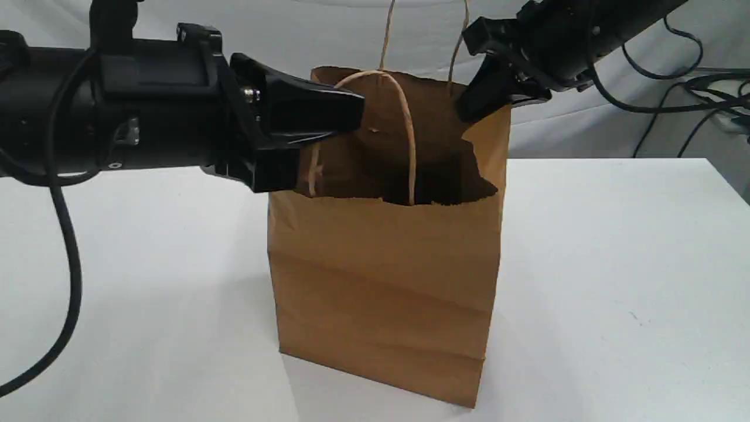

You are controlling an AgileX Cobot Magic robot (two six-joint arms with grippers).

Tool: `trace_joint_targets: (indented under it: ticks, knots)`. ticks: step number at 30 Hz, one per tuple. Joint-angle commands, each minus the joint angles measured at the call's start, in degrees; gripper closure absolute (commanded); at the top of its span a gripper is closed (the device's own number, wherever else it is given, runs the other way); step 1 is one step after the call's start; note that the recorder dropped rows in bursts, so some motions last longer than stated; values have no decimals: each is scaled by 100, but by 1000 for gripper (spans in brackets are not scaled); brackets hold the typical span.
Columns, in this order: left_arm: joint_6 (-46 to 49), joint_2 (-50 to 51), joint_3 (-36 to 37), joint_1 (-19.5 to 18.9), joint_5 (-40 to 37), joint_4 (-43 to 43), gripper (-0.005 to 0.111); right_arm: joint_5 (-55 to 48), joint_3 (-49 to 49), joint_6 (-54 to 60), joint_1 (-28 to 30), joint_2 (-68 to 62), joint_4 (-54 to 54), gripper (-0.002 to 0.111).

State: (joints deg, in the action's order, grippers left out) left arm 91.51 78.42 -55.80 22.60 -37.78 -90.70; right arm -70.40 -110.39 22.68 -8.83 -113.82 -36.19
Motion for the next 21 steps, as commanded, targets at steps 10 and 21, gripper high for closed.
trace_joint_targets:
  ticks: [10, 21]
  knots:
    - [22, 385, 30, 33, -156, -87, 107, 44, -34, 5, -3, 25, 90, 108]
    - [-8, 372, 30, 33, -120, -130, 88, 44, -34, 17, -3, 25, 133, 108]
